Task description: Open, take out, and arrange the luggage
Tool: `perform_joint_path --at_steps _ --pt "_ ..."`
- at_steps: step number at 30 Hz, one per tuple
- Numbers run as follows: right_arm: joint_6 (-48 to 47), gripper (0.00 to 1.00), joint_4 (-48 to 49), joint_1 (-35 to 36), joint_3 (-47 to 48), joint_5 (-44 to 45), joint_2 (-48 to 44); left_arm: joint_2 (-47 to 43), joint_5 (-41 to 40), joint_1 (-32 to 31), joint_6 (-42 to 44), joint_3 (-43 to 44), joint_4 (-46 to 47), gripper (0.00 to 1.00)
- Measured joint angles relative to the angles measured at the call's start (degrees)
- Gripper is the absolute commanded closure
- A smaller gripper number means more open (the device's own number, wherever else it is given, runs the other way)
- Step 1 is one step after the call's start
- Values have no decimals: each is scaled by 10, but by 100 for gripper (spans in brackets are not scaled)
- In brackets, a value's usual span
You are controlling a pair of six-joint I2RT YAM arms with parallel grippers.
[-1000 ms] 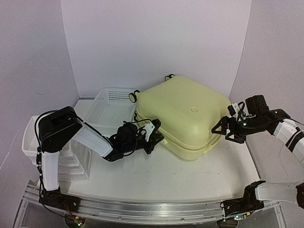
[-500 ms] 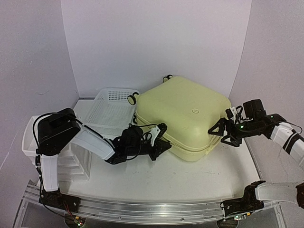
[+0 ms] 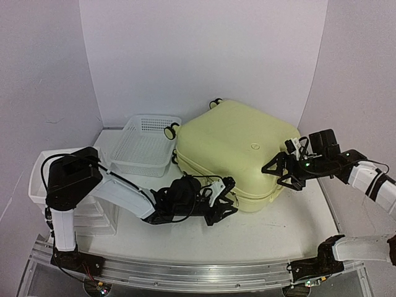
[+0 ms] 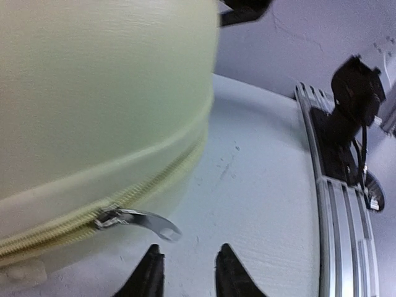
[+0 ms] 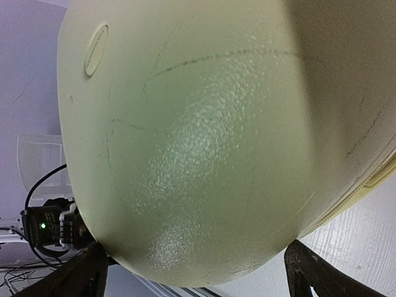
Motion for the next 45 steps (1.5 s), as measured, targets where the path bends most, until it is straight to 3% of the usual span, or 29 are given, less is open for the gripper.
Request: perform_joint_path --at_steps 2,5,10,15,22,28,36,45 --pt "-5 2 -4 4 0 8 -2 -35 -4 -12 9 -17 -42 42" --pt "-19 2 -30 19 11 30 -3 -105 -18 -19 9 -27 -125 31" --pt "-29 2 -94 86 30 99 -9 -240 -7 42 -24 -41 -210 25" --pt "-5 2 -134 222 51 194 -5 -319 16 147 -110 -48 -257 25" --pt "74 9 -113 395 91 376 107 -286 54 284 -304 15 -333 29" --pt "161 15 -67 447 94 523 199 -253 38 302 -386 68 -350 29" --pt "283 39 -61 482 112 647 271 -252 -14 298 -386 74 -375 30" --pt "430 46 -86 498 174 741 356 -264 -49 298 -350 48 -385 29"
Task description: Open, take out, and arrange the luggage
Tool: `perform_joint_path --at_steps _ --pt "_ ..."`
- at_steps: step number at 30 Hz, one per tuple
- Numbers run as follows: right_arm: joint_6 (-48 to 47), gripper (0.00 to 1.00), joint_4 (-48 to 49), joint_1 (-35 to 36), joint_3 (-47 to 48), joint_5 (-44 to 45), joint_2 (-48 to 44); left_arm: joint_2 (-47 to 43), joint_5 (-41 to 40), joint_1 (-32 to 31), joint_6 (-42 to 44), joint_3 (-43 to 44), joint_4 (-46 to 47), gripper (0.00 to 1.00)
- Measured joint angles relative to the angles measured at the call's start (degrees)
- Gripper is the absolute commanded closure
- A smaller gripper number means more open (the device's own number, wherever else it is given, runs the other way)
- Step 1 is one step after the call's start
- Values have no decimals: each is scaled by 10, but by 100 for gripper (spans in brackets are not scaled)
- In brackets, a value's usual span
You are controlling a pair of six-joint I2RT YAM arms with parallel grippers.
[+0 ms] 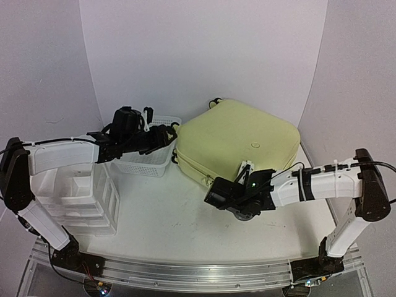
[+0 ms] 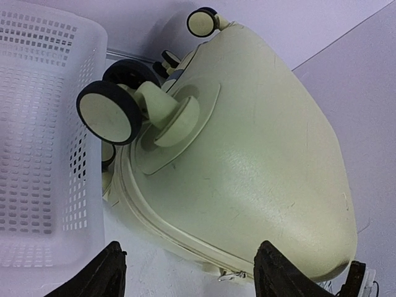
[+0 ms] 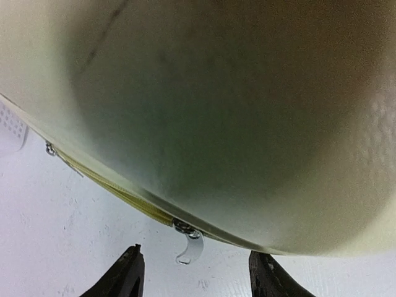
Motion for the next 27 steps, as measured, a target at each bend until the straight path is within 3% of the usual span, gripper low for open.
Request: perform_joint_path --at_steps 13,18,23,27 --pt "201 57 -216 3 157 43 133 -63 -33 0 55 -23 -29 28" --pt "250 62 -309 3 222 49 191 -66 -52 0 69 -23 -45 20" --pt "267 92 -350 5 242 49 214 -54 -62 0 87 -10 -73 18" --pt "270 99 -357 5 229 47 217 -23 -61 0 104 19 -90 17"
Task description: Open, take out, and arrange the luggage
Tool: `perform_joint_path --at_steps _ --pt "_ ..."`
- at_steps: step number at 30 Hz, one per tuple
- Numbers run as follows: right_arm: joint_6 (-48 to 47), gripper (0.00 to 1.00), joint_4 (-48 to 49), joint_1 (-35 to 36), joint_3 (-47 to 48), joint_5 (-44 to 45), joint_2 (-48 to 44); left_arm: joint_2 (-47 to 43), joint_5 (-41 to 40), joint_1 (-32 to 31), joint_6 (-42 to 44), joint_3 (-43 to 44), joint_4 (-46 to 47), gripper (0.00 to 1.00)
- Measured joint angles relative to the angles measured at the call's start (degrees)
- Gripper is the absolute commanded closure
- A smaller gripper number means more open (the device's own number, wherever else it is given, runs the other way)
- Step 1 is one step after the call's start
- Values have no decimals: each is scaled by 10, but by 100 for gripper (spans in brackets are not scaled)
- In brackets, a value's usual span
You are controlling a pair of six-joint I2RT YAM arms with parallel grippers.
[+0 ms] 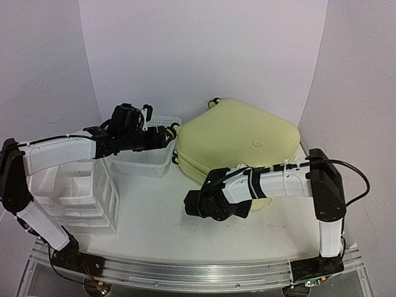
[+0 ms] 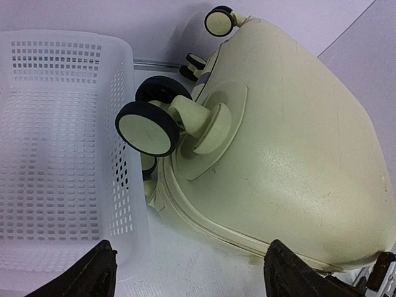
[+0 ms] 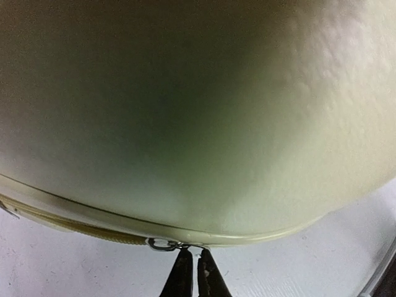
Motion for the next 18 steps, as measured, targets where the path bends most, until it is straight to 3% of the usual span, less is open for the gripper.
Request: perform_joint_path --at_steps 8,9,15,18 --pt "-61 100 -5 -1 -48 5 -22 52 46 0 36 47 -16 17" --pt "-84 96 3 -1 -62 7 -36 57 50 0 37 51 -16 16" --pt "-296 44 136 -8 -191 -14 -195 74 111 16 54 64 -27 12" --pt "-410 27 216 -13 -257 -52 -277 97 173 41 102 92 -37 9"
